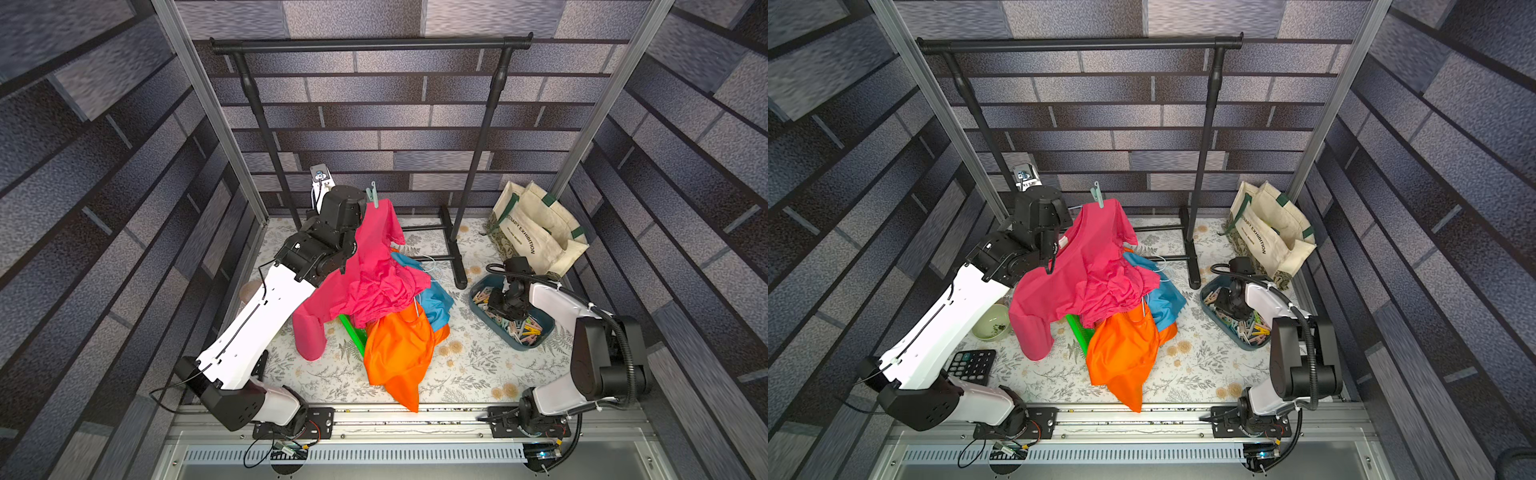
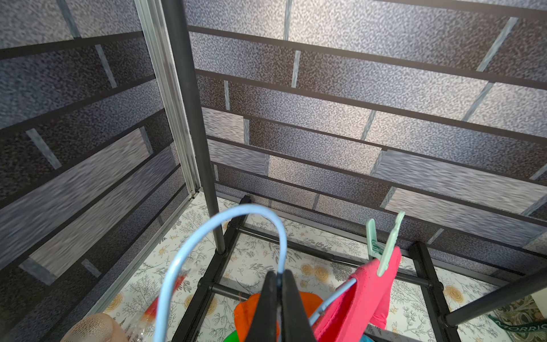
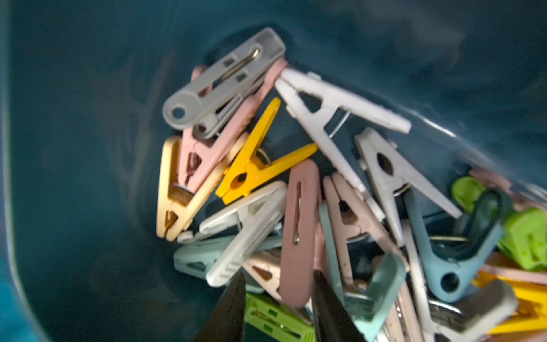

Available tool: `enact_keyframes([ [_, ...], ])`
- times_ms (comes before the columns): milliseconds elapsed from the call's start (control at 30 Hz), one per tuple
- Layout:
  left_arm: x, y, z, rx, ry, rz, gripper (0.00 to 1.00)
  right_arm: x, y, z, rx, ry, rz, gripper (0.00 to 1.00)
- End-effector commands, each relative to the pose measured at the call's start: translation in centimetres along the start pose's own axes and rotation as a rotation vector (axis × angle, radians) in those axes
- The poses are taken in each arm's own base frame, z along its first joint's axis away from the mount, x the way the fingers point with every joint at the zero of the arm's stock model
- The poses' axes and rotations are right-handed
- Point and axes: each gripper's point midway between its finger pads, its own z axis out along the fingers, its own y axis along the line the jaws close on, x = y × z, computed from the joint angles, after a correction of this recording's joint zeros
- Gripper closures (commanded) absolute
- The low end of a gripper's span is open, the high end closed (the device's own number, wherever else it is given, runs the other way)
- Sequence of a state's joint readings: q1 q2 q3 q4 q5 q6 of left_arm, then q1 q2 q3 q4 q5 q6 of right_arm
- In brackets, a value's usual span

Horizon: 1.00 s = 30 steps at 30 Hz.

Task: Use clothespins to secure the t-shirt on both sides of the hanger
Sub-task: Pick up the clothespin from the storage box.

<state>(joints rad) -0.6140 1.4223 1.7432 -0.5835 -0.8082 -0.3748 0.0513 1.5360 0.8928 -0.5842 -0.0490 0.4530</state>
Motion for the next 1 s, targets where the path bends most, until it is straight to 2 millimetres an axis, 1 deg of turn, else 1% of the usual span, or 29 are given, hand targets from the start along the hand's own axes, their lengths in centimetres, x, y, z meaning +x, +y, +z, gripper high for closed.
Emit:
enact_keyframes([
  [0, -0.4, -1.2, 0.2, 0.046, -0.016, -0.023, 1.0, -1.8, 0.6, 0.1, -0.043, -0.033, 0.022, 0.54],
  [67, -0.1, -1.6, 0.5, 0.052, -0.009, -0.018, 1.0, -2.6, 0.4, 0.3, -0.044, -0.043, 0.031, 0.51],
  [133, 0.2, -1.9, 0.6, 0.06, -0.003, -0.016, 1.0, -3.2, 0.4, 0.6, -0.051, -0.052, 0.037, 0.51],
  [267, 0.6, -2.1, 0.9, 0.055, 0.007, -0.013, 1.0, -4.5, 0.3, 0.6, -0.049, -0.071, 0.047, 0.6],
  [467, 0.7, -2.0, 0.8, 0.05, 0.009, -0.012, 1.0, -5.6, -0.3, 0.0, -0.031, -0.1, 0.066, 0.64],
  [633, 0.8, -2.0, 0.8, 0.049, 0.012, -0.008, 1.0, -5.5, -0.9, 0.3, -0.023, -0.099, 0.08, 0.79],
  [800, 0.7, -1.9, 0.6, 0.053, 0.011, -0.012, 1.0, -4.9, -1.1, -0.1, -0.028, -0.101, 0.082, 0.85],
  [967, 0.5, -1.6, 0.1, 0.057, 0.007, -0.016, 1.0, -4.3, -0.6, -1.9, -0.066, -0.115, 0.071, 0.92],
])
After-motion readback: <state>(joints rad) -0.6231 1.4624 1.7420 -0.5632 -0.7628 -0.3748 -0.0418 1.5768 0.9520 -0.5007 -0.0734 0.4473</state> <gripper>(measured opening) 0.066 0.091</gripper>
